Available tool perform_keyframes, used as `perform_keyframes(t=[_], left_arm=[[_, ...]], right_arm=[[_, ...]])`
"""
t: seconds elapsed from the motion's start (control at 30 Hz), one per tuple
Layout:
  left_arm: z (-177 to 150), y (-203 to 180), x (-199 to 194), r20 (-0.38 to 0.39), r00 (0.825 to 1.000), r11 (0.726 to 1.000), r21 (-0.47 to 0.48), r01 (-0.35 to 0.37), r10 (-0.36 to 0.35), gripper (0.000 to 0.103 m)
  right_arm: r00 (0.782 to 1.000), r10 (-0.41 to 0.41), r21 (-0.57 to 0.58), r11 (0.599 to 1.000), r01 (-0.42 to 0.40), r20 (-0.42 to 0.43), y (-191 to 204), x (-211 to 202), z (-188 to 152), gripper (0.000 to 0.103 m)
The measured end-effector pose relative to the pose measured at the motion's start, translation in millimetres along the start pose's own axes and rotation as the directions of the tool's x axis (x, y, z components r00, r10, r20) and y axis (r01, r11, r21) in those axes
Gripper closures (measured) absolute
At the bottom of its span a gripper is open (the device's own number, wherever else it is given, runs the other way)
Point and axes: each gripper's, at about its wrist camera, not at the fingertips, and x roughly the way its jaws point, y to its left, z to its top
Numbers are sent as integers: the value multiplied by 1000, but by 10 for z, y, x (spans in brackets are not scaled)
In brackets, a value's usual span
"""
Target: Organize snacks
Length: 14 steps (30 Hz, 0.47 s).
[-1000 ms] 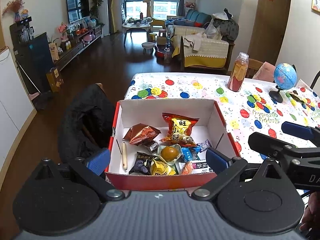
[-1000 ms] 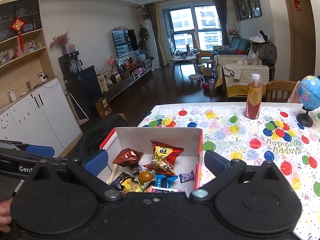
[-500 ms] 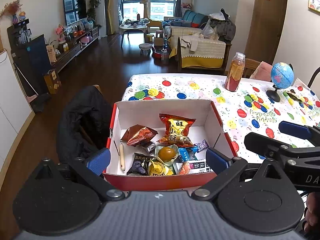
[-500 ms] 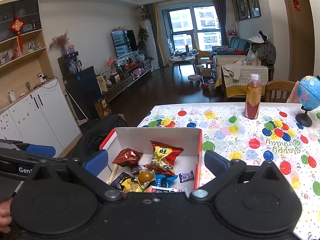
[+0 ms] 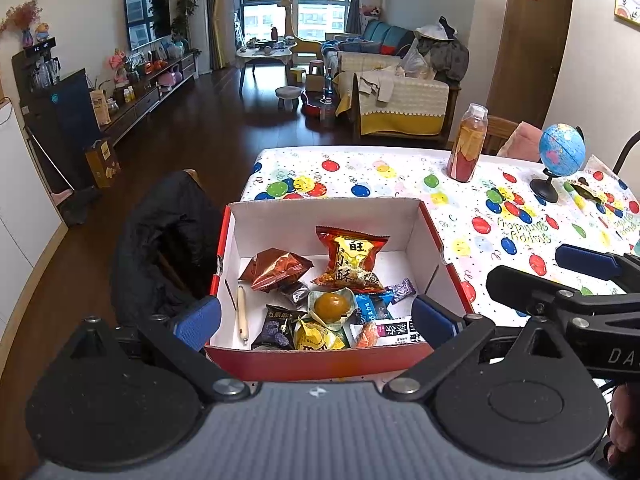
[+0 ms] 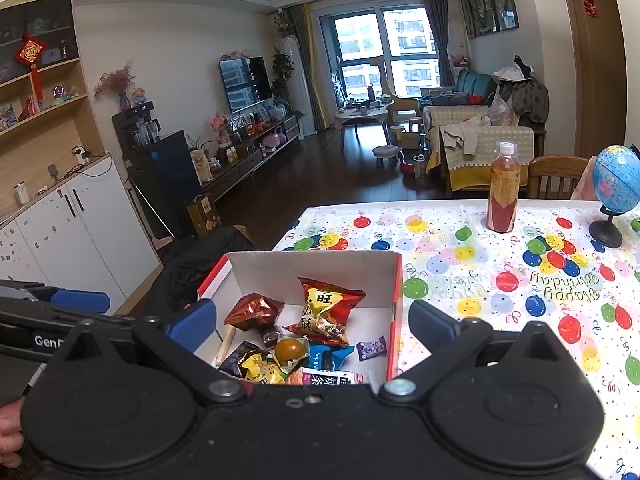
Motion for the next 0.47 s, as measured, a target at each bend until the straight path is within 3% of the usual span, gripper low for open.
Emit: perform_keyframes(t=[0.47], left_arm=[[-20,-2,21,-6,1000,1000,5,15,-15,1]], right_arm=[[1000,-4,4,1000,4,-2,-13,8,-8,0]])
